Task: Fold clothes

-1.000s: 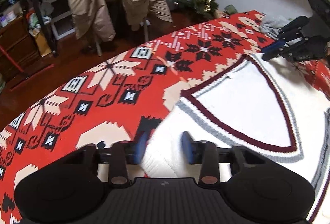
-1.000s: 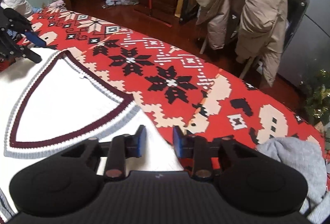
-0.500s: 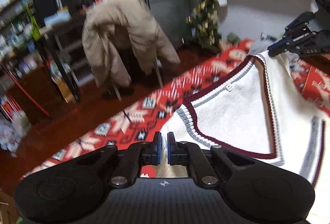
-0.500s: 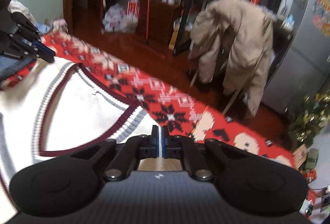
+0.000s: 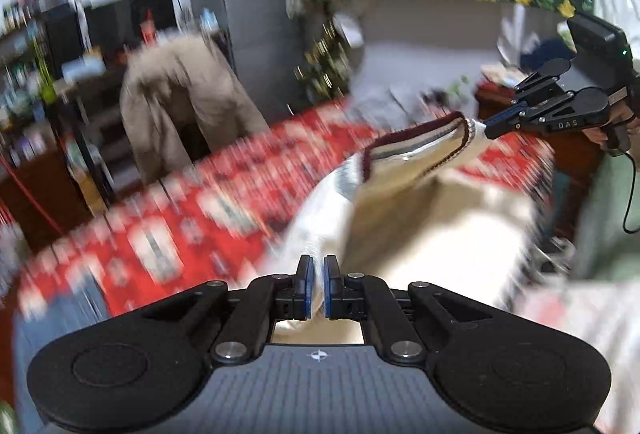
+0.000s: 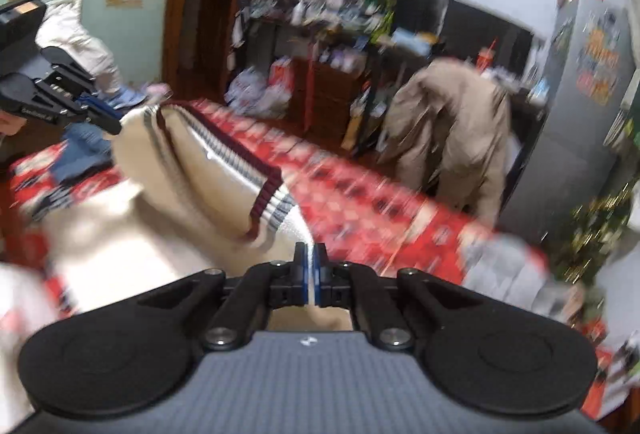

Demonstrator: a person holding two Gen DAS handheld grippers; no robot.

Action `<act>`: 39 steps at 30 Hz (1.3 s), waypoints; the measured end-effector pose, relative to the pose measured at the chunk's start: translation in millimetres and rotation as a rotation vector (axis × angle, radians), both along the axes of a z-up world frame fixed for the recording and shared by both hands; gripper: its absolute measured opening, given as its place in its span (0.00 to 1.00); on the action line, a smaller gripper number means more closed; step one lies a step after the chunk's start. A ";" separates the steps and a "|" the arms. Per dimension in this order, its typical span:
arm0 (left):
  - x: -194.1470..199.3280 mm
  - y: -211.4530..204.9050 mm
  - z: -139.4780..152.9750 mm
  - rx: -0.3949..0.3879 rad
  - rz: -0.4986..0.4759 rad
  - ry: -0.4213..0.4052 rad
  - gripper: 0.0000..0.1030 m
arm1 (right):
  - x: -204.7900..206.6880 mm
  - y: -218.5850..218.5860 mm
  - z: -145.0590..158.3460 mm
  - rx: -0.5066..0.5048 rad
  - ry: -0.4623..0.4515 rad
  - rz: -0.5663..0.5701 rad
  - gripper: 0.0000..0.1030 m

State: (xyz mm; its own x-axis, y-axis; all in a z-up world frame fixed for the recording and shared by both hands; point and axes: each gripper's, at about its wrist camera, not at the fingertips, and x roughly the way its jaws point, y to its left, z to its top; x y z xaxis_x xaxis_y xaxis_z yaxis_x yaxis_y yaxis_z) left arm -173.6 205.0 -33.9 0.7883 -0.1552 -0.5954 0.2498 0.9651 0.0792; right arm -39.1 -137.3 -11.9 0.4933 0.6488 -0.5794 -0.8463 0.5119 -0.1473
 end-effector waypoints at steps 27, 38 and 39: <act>-42.3 -47.5 -77.5 0.593 -0.201 0.010 0.39 | -37.3 -13.4 -85.0 -0.140 0.103 -0.076 0.38; -46.5 -69.0 -115.4 0.962 -0.343 -0.088 0.39 | -64.7 27.5 -106.1 -0.450 -0.285 0.125 0.39; -47.9 -70.5 -118.6 0.986 -0.352 -0.102 0.39 | -68.6 30.2 -109.4 -0.477 -0.328 0.152 0.39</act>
